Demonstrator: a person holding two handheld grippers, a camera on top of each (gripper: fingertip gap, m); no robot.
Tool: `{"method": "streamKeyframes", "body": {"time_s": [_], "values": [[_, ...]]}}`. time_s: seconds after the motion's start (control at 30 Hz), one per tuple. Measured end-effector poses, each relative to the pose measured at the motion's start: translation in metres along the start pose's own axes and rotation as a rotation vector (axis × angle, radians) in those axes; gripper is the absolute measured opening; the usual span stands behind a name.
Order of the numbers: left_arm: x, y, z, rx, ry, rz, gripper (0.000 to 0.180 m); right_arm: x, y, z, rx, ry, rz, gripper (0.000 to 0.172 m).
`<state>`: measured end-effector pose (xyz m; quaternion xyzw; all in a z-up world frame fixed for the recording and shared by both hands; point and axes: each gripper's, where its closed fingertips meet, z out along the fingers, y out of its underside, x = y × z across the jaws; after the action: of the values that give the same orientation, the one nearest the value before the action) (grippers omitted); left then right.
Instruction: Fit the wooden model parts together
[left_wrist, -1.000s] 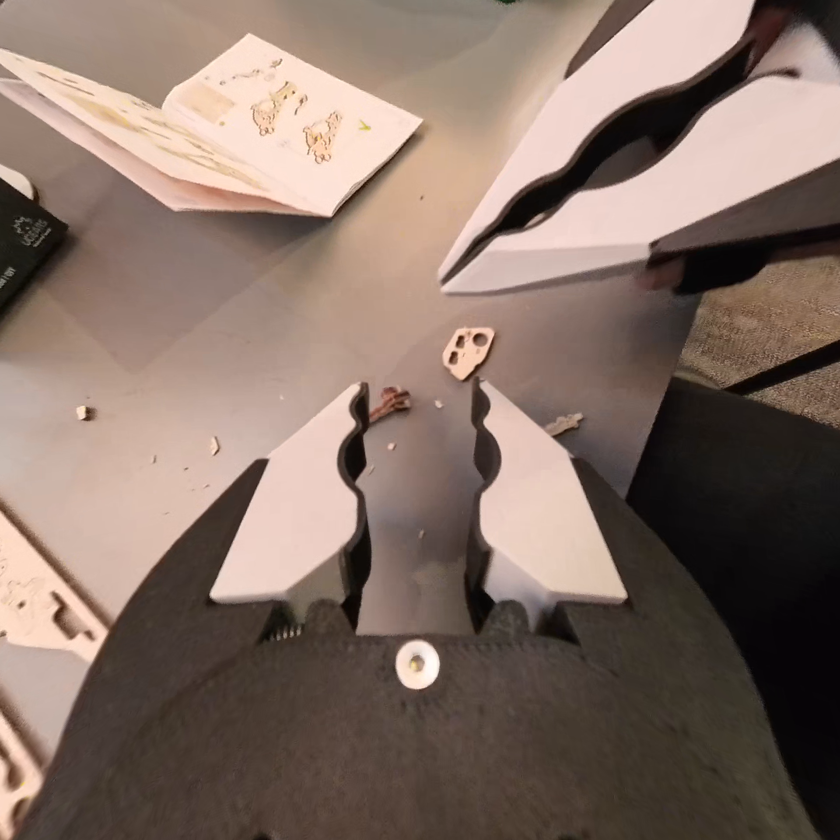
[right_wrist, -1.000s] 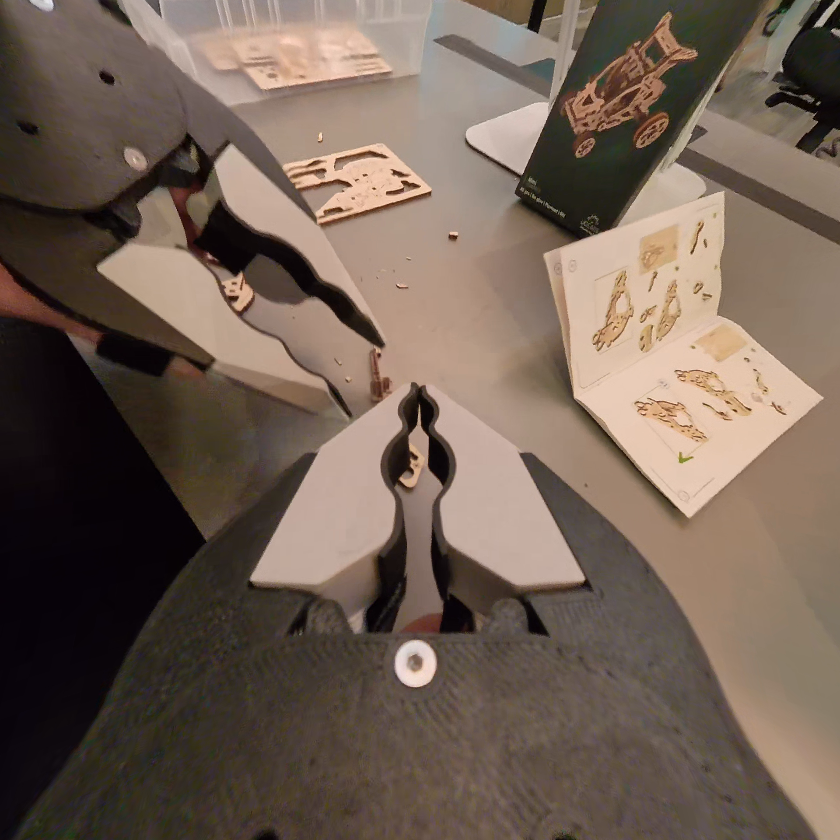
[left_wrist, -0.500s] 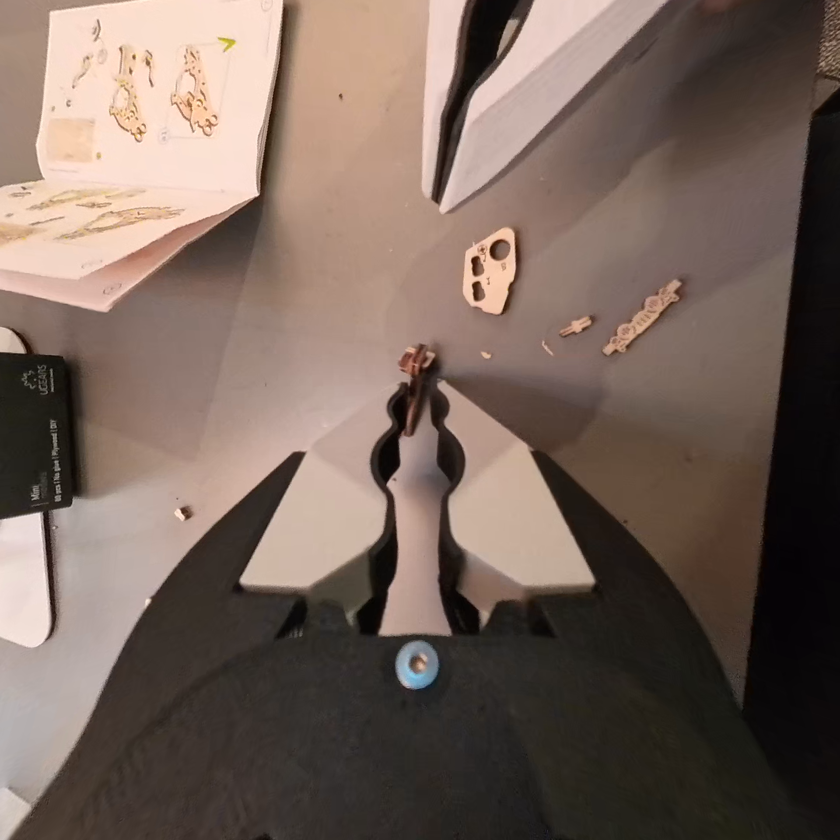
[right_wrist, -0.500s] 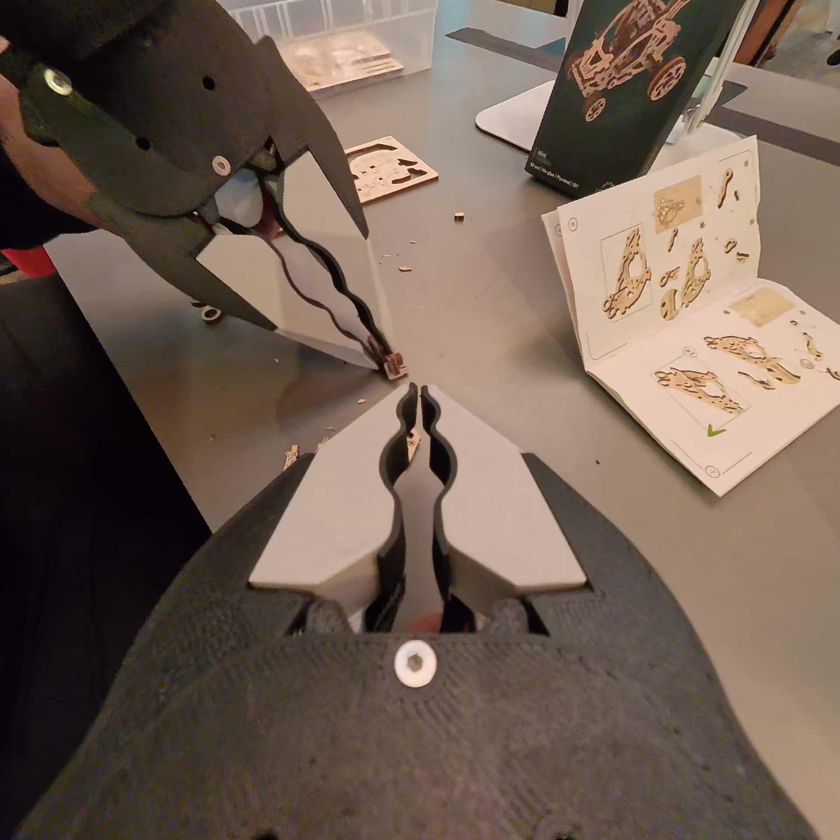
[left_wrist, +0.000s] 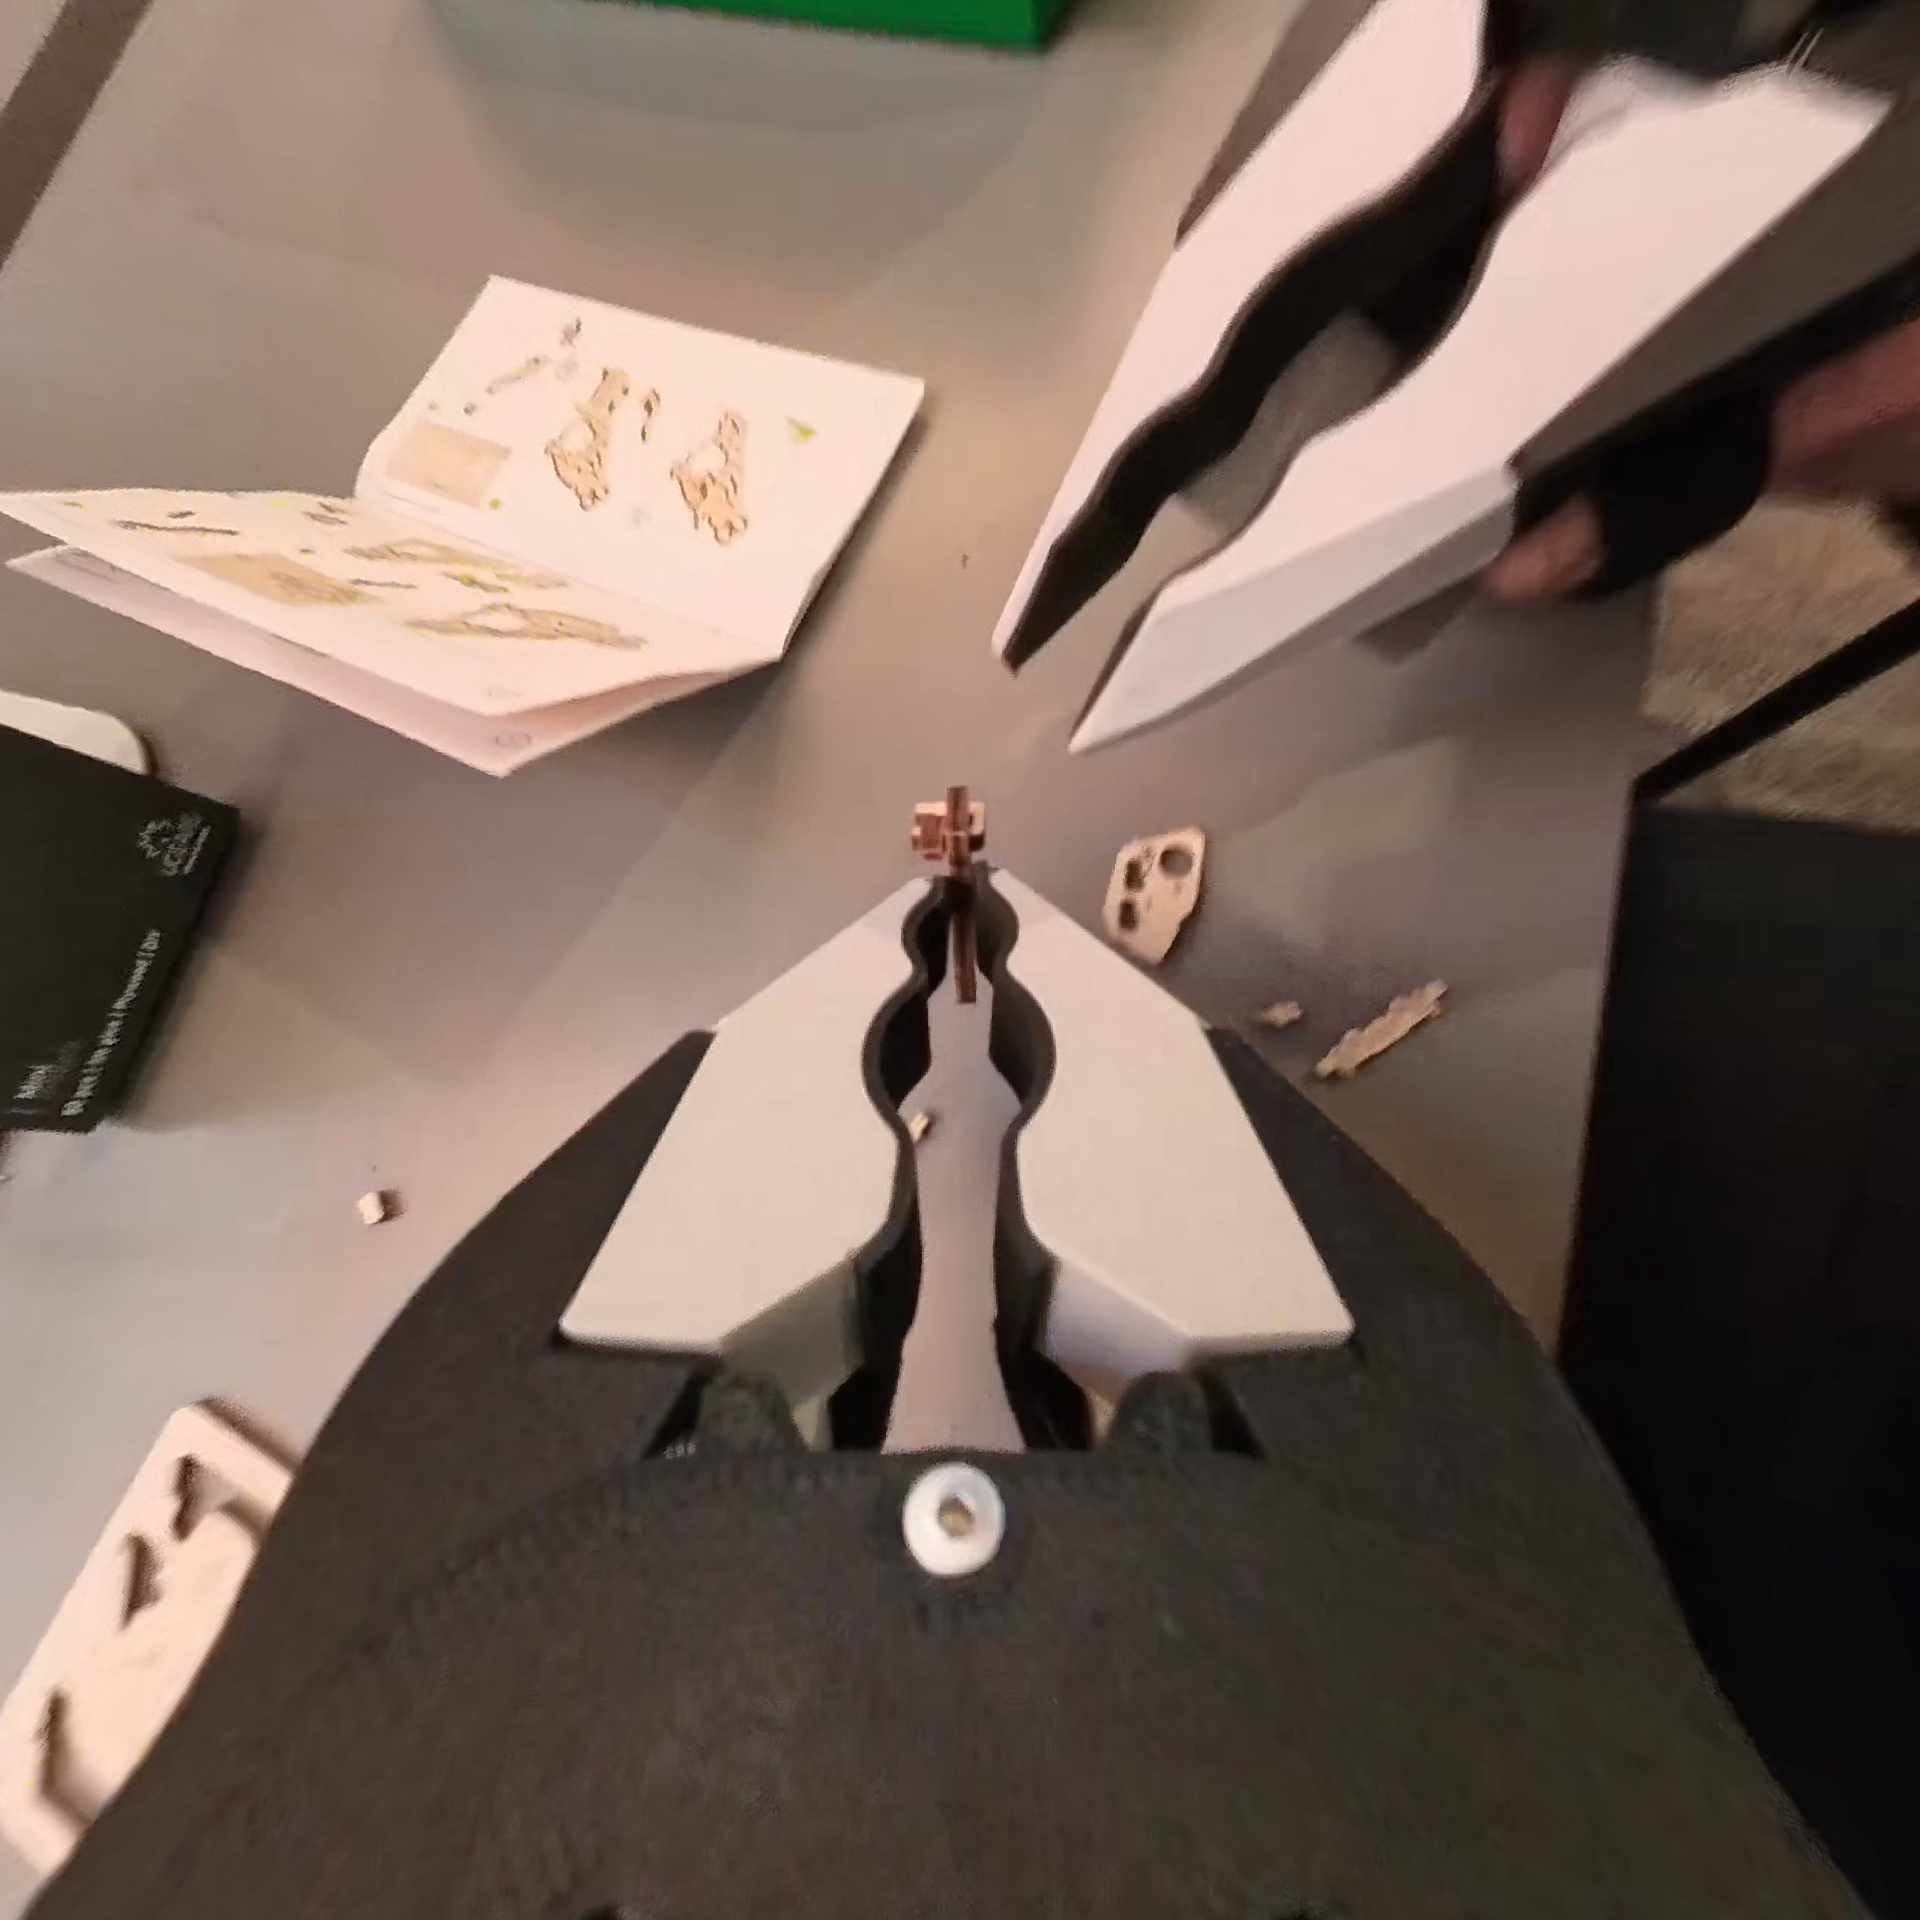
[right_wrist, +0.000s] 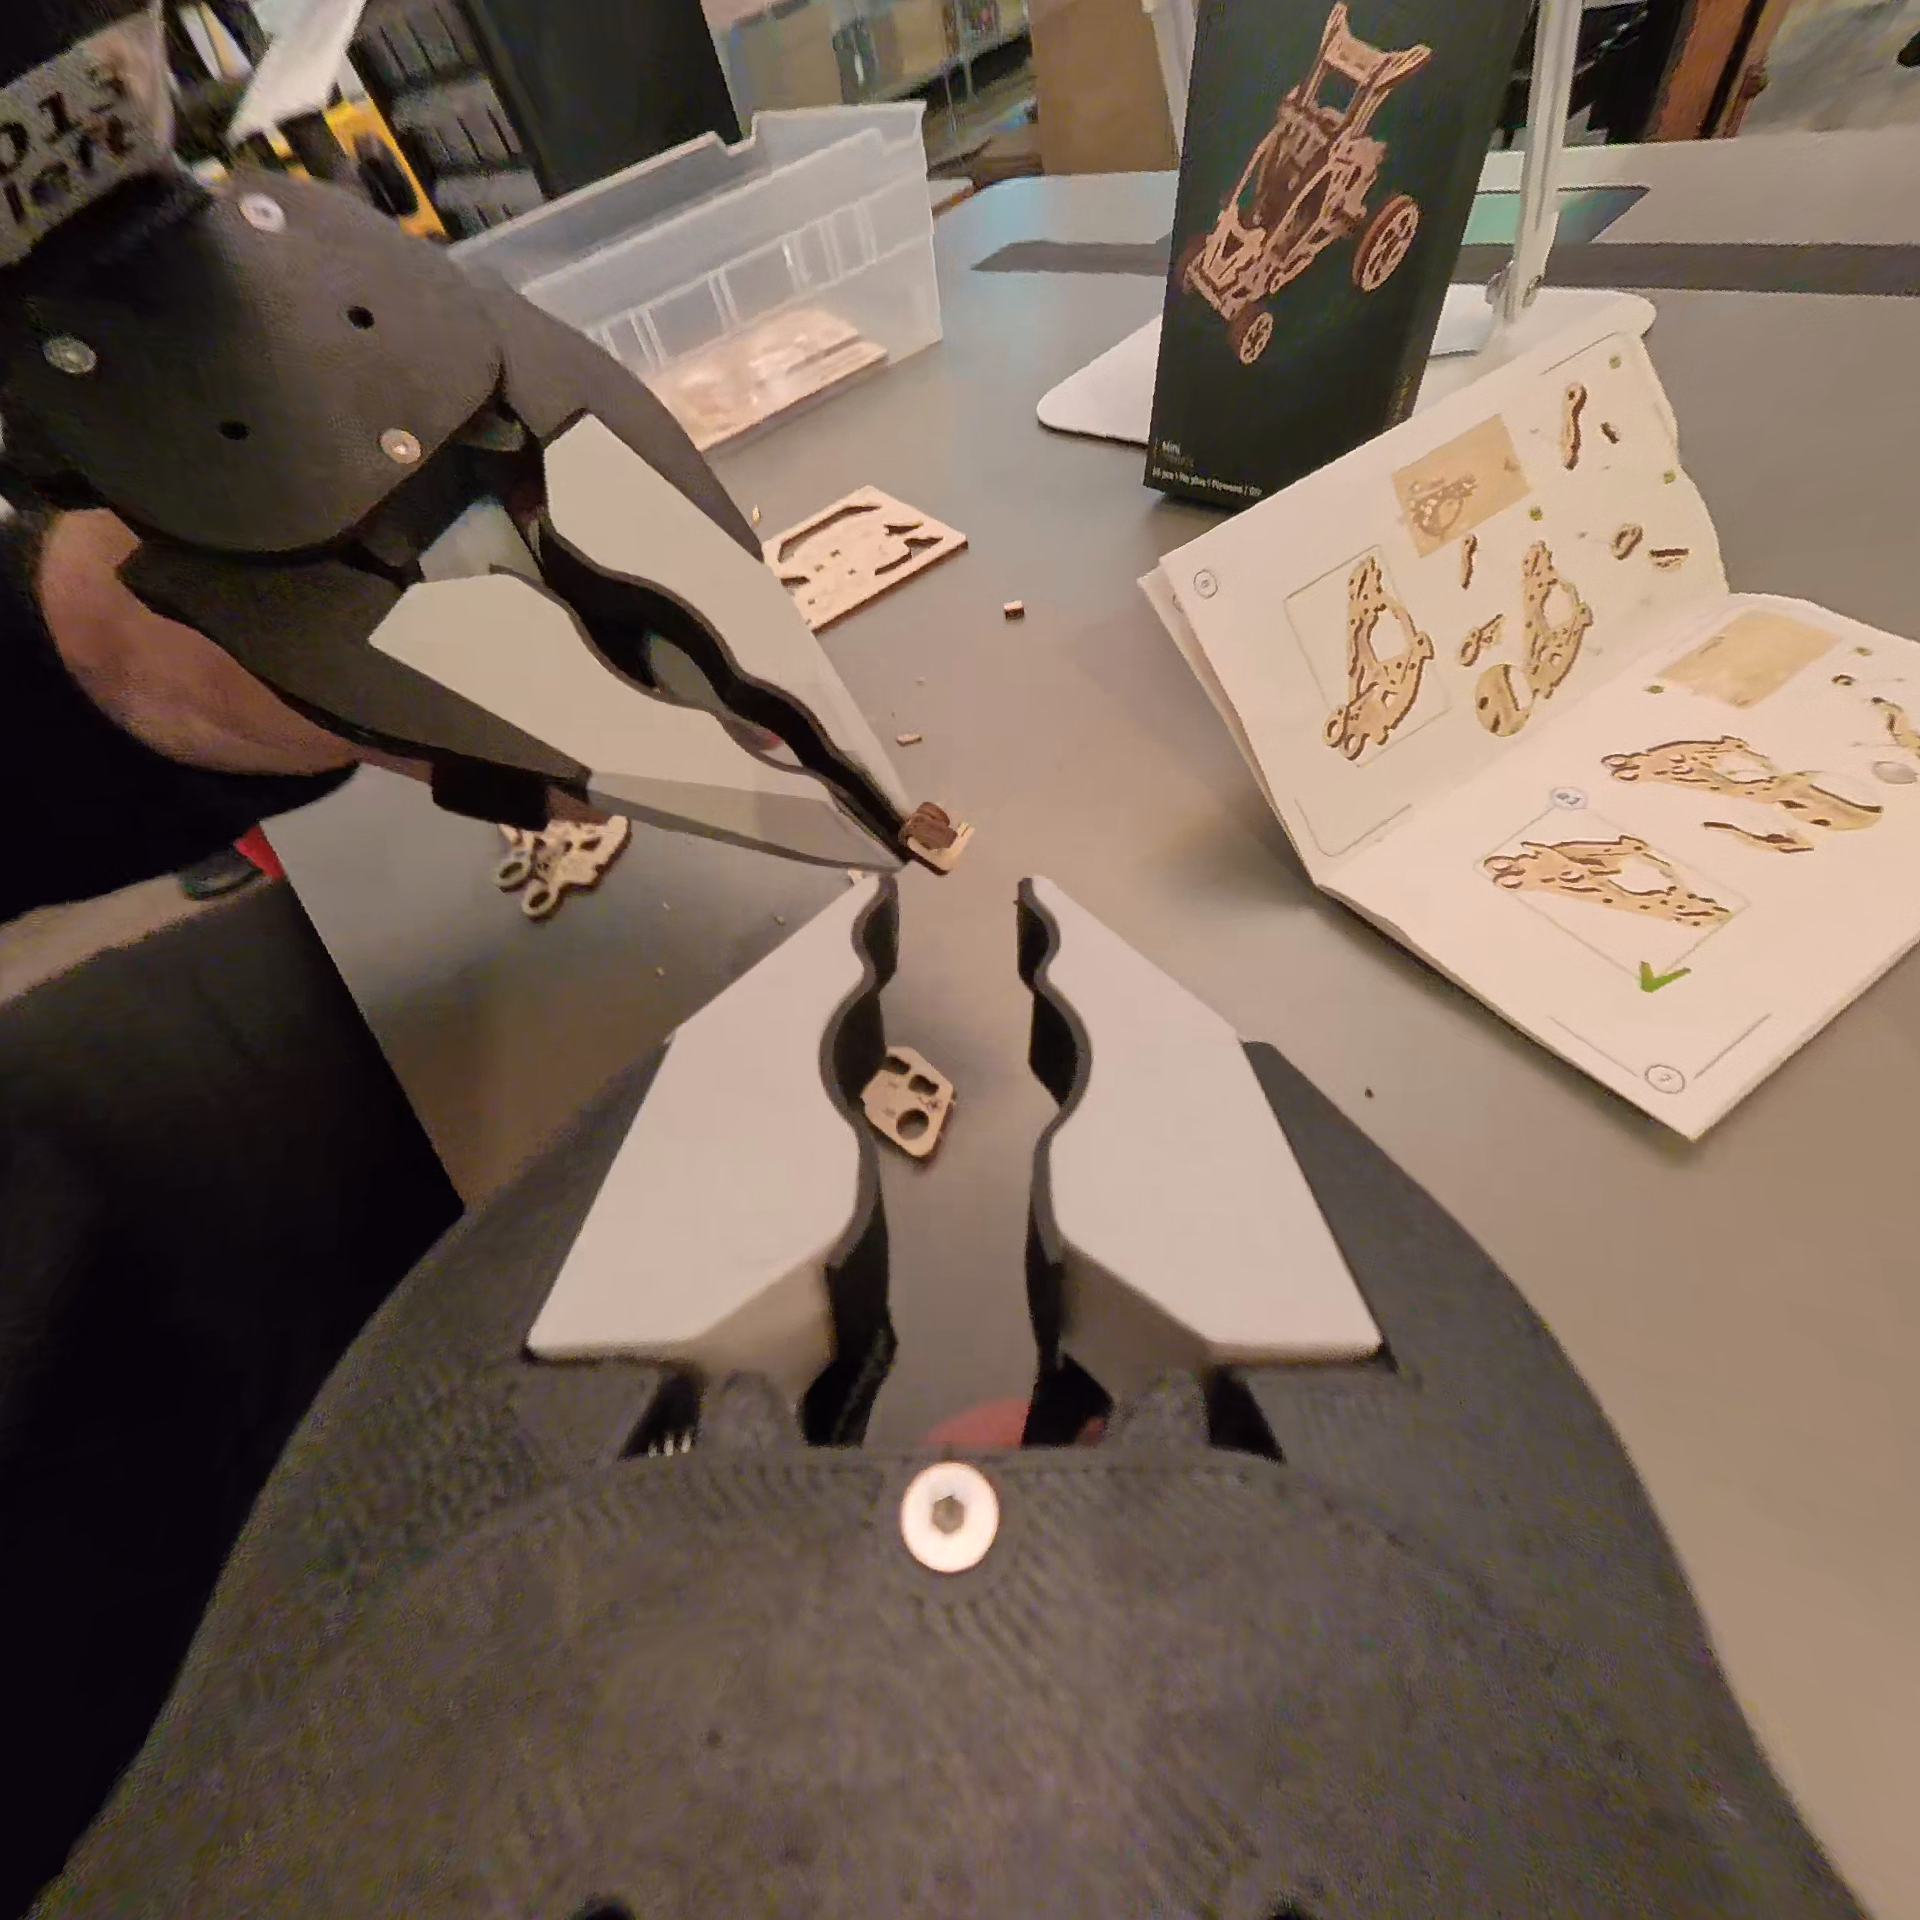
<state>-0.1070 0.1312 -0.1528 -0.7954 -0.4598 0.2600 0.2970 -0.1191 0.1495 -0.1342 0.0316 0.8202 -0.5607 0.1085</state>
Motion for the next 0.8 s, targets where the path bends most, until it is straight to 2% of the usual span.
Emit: {"method": "streamKeyframes", "body": {"time_s": [0.03, 0.2, 0.47, 0.67, 0.8], "values": [[0.001, -0.007, -0.001, 0.040, 0.023, -0.043, 0.002, 0.000, -0.002, 0.000, 0.015, -0.010, 0.024, 0.023], [0.004, -0.022, -0.006, 0.134, 0.101, -0.164, 0.001, 0.002, -0.010, -0.006, 0.078, -0.052, 0.113, 0.026], [0.009, -0.040, -0.009, 0.249, 0.234, -0.334, 0.002, -0.002, -0.018, -0.011, 0.137, -0.103, 0.119, 0.028], [0.004, -0.062, -0.025, 0.446, 0.388, -0.560, 0.002, -0.008, -0.024, -0.013, 0.187, -0.189, 0.206, 0.035], [-0.003, -0.077, -0.037, 0.613, 0.458, -0.709, 0.001, -0.014, -0.024, -0.010, 0.175, -0.204, 0.185, 0.034]]}}
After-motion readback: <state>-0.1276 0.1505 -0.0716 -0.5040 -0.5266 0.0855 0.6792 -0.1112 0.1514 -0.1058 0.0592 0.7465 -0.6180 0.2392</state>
